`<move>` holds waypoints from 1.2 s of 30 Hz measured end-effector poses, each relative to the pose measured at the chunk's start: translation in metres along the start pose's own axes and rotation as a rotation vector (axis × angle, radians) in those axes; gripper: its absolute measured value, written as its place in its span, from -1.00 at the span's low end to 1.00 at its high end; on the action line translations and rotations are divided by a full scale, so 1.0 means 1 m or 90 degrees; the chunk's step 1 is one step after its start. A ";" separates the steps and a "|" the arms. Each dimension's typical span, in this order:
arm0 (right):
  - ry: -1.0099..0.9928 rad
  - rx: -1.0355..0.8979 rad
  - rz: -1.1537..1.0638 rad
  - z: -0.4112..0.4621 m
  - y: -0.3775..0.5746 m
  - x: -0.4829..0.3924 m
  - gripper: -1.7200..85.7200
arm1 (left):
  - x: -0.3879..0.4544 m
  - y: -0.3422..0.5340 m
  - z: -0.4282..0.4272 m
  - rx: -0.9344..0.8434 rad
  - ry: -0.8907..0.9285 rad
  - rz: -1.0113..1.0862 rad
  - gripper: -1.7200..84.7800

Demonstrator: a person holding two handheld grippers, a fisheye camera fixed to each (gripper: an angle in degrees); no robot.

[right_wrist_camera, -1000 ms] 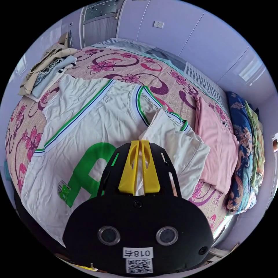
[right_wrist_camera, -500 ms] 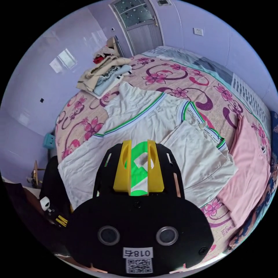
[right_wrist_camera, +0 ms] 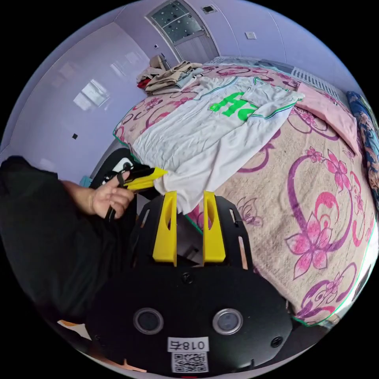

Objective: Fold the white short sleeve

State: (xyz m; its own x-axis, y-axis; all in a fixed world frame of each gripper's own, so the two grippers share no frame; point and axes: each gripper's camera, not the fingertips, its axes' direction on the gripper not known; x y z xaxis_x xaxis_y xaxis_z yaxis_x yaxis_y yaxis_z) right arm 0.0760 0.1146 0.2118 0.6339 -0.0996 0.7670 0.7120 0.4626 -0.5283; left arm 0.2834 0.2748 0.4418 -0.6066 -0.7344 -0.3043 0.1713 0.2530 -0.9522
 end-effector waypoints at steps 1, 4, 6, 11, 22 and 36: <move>0.024 0.002 -0.024 0.010 0.018 -0.025 -0.74 | -0.003 0.000 -0.001 0.004 0.008 -0.003 -0.98; 0.187 0.011 -0.132 0.037 0.037 -0.083 -0.75 | -0.018 -0.001 0.000 0.006 0.040 -0.013 -0.98; 0.267 0.014 -0.195 0.056 0.038 -0.106 -0.76 | -0.022 -0.002 0.004 0.001 0.049 0.002 -0.98; 0.310 -0.090 -0.232 0.115 0.027 -0.110 -0.74 | -0.018 -0.004 0.016 -0.028 0.060 0.063 -0.97; 0.112 -0.178 -0.229 0.141 0.075 -0.124 -0.79 | -0.012 0.007 0.021 -0.014 -0.146 0.092 -0.87; 0.186 -0.183 -0.183 0.204 0.107 -0.109 -0.78 | 0.057 0.040 0.016 0.027 -0.258 0.204 -0.93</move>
State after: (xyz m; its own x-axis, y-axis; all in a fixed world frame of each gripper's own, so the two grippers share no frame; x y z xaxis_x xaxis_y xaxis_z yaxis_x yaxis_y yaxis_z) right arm 0.0215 0.3544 0.1457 0.4293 -0.4488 0.7838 0.8984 0.1233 -0.4215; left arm 0.2684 0.2330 0.3863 -0.1703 -0.8112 -0.5594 0.3355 0.4861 -0.8070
